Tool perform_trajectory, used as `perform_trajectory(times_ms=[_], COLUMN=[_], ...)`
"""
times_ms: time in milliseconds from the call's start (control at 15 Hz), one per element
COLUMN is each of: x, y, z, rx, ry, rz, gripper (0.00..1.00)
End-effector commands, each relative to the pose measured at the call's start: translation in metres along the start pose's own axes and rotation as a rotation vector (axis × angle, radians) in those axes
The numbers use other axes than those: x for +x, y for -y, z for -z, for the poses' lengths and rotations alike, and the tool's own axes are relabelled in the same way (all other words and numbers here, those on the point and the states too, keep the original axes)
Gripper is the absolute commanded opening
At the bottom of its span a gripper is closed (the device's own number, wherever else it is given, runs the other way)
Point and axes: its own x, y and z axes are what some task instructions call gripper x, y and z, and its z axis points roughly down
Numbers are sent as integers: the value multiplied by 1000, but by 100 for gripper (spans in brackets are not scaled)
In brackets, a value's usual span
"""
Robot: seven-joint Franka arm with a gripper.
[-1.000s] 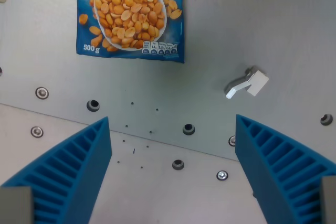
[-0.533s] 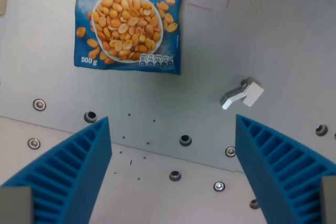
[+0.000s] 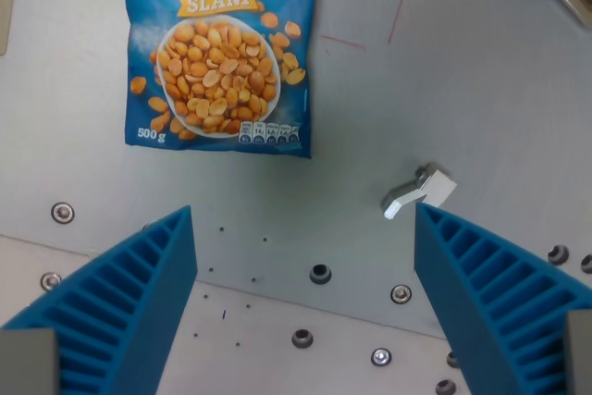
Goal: Rotate around base negative y
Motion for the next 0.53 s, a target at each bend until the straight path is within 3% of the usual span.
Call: perform_trajectory(times_ms=[67,533], x=[-16,-16], y=[5,5], z=[1,1], rx=[-89,-117], ry=[-285,-374], rz=[-3,-3], gripper=[100,100])
